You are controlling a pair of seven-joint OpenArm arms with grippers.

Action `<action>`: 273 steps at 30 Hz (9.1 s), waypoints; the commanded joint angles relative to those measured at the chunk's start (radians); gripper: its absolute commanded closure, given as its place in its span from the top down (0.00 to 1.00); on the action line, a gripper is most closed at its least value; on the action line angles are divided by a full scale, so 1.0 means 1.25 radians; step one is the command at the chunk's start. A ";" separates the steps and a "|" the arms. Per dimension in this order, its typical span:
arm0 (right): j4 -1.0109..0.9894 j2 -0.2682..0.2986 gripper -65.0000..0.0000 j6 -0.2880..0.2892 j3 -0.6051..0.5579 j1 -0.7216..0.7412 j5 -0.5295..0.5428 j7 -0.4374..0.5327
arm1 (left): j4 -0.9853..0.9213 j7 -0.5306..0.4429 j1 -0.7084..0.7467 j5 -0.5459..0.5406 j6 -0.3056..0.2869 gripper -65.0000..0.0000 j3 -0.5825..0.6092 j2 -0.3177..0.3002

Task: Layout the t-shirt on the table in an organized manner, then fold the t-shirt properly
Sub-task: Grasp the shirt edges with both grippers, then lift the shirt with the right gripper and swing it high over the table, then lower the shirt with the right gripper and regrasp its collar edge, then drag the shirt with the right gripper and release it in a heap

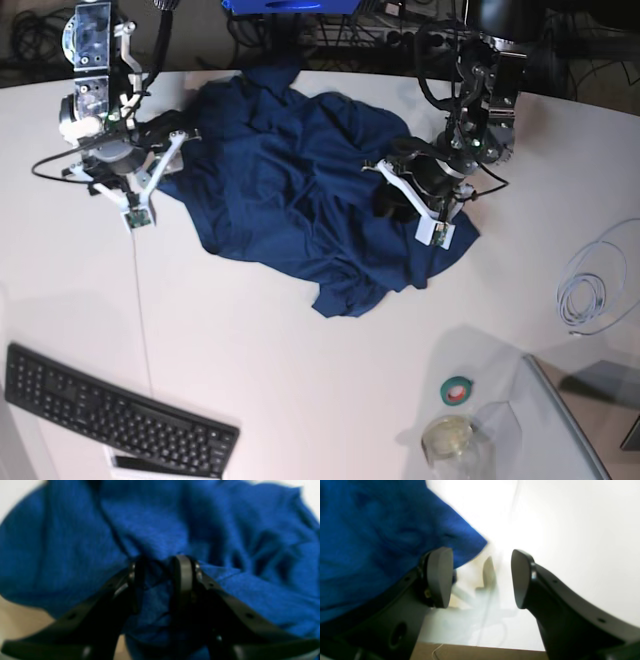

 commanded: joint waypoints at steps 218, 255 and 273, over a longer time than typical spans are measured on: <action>0.099 0.141 0.55 -0.207 -0.429 -0.033 0.132 0.076 | -0.084 0.150 -0.182 0.118 -0.008 0.32 -0.249 -0.125; -0.222 -0.031 0.00 -0.067 -0.362 0.452 0.132 0.169 | -0.072 0.077 -0.028 0.110 -0.011 0.31 -0.473 -0.123; -0.389 -0.003 0.24 0.057 -0.065 0.502 0.128 0.071 | -0.070 0.077 -0.045 0.110 -0.007 0.31 -0.338 -0.122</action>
